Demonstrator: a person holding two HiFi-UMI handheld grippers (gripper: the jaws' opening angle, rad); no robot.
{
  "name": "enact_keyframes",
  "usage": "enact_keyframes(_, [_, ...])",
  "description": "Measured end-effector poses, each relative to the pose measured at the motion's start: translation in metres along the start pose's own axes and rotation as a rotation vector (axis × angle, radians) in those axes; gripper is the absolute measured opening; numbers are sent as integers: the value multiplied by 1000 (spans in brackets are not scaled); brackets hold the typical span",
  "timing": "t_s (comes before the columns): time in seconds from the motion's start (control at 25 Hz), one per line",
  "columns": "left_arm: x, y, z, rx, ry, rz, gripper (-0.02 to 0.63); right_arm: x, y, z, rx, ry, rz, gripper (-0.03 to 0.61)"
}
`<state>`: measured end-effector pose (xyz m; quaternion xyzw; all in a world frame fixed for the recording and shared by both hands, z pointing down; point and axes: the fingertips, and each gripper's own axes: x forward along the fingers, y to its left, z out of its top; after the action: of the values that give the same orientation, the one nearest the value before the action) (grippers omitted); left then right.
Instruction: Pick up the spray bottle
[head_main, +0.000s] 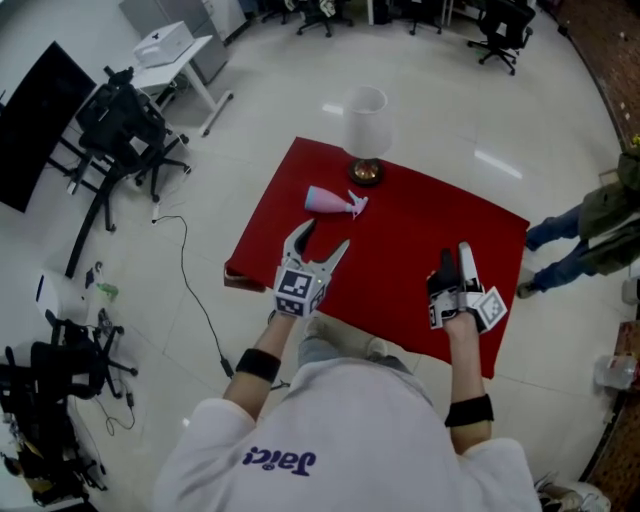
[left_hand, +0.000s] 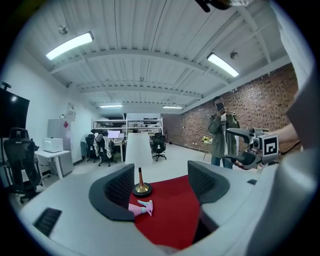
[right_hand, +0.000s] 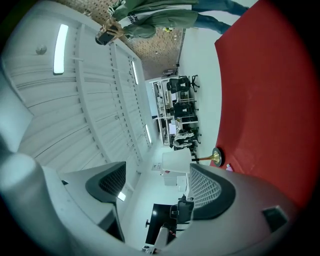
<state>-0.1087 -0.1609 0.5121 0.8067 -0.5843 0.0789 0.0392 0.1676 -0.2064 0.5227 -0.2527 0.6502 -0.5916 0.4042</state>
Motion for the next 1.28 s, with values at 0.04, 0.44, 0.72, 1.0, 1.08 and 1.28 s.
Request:
enact_keyframes(0.04, [1,2,-1,3,4,-18,337,-1,-2,-2,1,-16,-3,410])
enact_keyframes(0.44, [22,39,-46,98,194,-198,337,1,-43,-48,-13,-93,-45,411])
enact_keyframes(0.72, [60,43,-76,173,346,-336,337,9,-49,-59,-24,-107,-51,411])
enact_keyframes(1.0, [105,36,-133,328,601,-515,339,19,-52,-65,-67,-74,-51,410])
enact_keyframes(1.08, [119,34,-145,392,653,-563,340,24,-52,-67,-71,-67,-55,410])
enact_keyframes(1.28, [142,34,-172,546,765,-704,342,29,-53,-74,-62,-72,-80,410])
